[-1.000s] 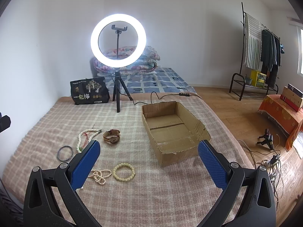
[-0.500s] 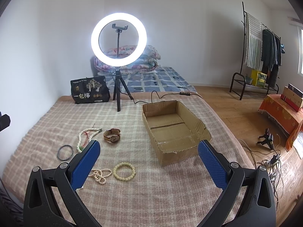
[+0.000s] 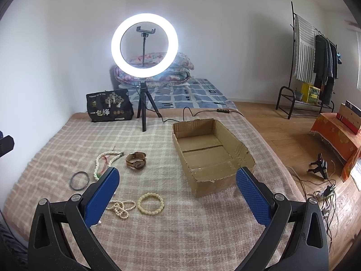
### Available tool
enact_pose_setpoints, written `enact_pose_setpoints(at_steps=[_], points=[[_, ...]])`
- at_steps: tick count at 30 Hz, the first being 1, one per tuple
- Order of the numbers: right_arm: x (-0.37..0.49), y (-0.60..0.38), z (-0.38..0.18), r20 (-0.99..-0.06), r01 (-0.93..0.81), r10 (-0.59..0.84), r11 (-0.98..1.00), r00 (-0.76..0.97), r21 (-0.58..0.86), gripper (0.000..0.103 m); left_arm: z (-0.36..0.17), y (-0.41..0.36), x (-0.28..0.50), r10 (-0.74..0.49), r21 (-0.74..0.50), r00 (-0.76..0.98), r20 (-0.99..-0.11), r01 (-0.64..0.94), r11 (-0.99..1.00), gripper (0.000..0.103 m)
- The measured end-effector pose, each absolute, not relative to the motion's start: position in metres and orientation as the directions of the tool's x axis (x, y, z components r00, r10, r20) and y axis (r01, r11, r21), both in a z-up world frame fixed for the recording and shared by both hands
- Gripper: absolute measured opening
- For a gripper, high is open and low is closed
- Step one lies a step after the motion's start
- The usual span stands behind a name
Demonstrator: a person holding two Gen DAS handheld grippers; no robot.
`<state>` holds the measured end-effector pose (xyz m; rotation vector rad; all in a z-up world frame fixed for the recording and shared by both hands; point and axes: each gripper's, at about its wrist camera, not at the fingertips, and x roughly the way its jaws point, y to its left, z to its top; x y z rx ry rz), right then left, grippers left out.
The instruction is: Organize jewelry
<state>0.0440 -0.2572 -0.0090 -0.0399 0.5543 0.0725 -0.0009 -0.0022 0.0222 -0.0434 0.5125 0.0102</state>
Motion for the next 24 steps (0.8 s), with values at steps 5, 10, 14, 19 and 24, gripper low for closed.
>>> enact_pose_setpoints(at_steps=[5,10,14,19,24], points=[[0.045,-0.256,-0.009,-0.531,-0.084,0.061,0.996,0.845,-0.02,0.103,0.02,0.002,0.0,0.003,-0.04,0.869,-0.494,-0.026,0.999,0.103],[0.048,-0.254,-0.011,-0.539,-0.094,0.067,0.995,0.84,-0.023,0.103,0.013,0.005,0.001,0.012,-0.034,0.866,-0.501,-0.034,0.999,0.103],[0.051,-0.252,-0.014,-0.55,-0.091,0.055,0.995,0.833,-0.037,0.103,0.006,0.014,0.005,0.037,-0.028,0.858,-0.512,-0.06,0.998,0.103],[0.065,-0.256,-0.021,-0.578,-0.046,0.005,0.997,0.816,-0.056,0.103,0.0,0.034,0.013,0.083,-0.02,0.845,-0.529,-0.111,0.994,0.103],[0.079,-0.261,-0.028,-0.586,-0.054,0.025,0.998,0.81,-0.032,0.103,0.0,0.055,0.02,0.111,-0.028,0.839,-0.533,-0.149,0.988,0.103]])
